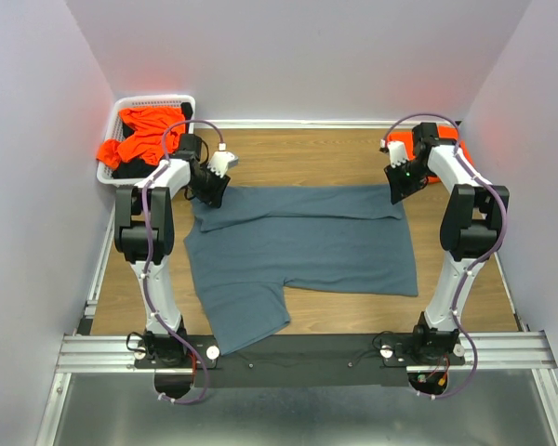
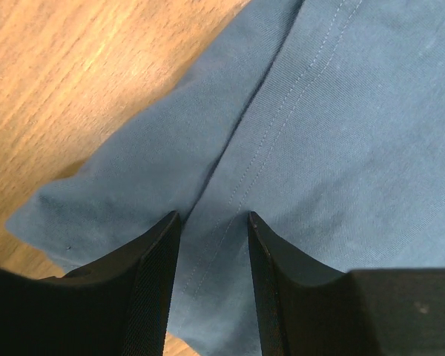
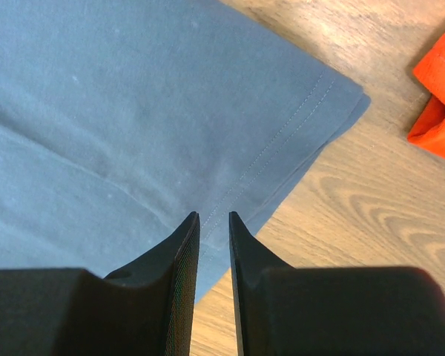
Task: Fold and stack the t-shirts
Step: Fold the tshirt
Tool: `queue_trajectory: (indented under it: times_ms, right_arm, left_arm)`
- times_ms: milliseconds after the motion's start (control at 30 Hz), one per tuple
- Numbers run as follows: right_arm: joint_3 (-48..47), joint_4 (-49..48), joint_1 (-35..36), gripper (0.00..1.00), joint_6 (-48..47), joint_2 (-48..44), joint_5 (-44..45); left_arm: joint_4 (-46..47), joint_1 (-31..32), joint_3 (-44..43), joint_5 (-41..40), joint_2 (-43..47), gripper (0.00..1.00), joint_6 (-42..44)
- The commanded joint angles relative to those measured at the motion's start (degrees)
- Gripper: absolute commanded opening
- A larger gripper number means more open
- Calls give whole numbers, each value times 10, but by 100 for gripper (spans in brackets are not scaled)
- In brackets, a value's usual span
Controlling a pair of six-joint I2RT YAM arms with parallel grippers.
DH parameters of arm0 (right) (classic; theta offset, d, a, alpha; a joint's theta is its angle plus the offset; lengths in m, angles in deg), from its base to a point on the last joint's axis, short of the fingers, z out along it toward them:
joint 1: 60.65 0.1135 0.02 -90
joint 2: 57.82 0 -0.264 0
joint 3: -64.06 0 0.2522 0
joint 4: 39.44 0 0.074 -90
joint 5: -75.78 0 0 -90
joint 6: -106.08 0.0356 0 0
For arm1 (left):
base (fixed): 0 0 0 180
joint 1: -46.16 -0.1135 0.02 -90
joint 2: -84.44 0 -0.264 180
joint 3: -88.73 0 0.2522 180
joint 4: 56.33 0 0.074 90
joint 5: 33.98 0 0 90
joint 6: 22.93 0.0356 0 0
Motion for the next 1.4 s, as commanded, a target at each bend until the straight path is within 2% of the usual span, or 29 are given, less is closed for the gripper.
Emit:
queue_trajectory:
  times_ms: [0, 233, 333, 467, 667, 833, 1100, 1367]
  right_arm:
    - [-7, 16, -1, 29, 4, 11, -11]
    - [-9, 17, -1, 29, 4, 11, -9]
    - [-10, 16, -1, 29, 4, 12, -10]
    - [-9, 16, -1, 29, 5, 16, -10]
    - [-8, 16, -1, 29, 4, 15, -9]
    - [-7, 16, -1, 28, 2, 11, -5]
    - [-4, 16, -1, 28, 1, 4, -3]
    - [4, 16, -1, 27, -4, 1, 0]
  left_arm:
    - [1, 3, -8, -5, -18, 49, 11]
    - [-3, 5, -1, -5, 13, 34, 20]
    - [-9, 5, -2, -1, 32, 32, 23]
    - [-31, 9, 0, 12, 56, 18, 34]
    - [-37, 16, 15, 14, 69, 15, 41]
    - [-45, 23, 18, 16, 67, 0, 47]
    - [-89, 46, 54, 50, 123, 0, 93]
    - [-132, 106, 205, 60, 238, 1, 155]
